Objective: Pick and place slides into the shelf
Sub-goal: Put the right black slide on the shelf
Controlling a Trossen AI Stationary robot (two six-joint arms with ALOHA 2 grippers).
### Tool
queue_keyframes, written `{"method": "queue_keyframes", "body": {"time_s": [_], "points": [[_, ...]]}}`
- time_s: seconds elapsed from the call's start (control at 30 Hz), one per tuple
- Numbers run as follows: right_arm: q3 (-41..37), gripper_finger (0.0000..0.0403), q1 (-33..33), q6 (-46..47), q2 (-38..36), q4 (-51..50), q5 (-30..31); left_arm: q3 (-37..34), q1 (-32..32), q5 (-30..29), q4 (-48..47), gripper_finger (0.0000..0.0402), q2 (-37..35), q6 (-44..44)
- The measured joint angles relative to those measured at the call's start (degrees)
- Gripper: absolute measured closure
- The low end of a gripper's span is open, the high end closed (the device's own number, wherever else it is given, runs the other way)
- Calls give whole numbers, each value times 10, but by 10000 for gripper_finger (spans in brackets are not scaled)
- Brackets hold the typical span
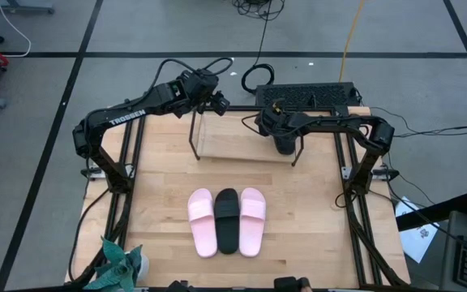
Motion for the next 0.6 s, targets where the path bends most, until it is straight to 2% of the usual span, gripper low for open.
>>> {"method": "queue_keyframes", "body": {"time_s": [0.3,0.5,0.6], "points": [[0,216,-6,-3,0,30,-5,0,0,0,0,153,0,0],[0,269,-6,0,0,30,-44,0,0,0,0,153,0,0],[0,302,-6,1,0,32,-45,0,0,0,0,153,0,0]]}}
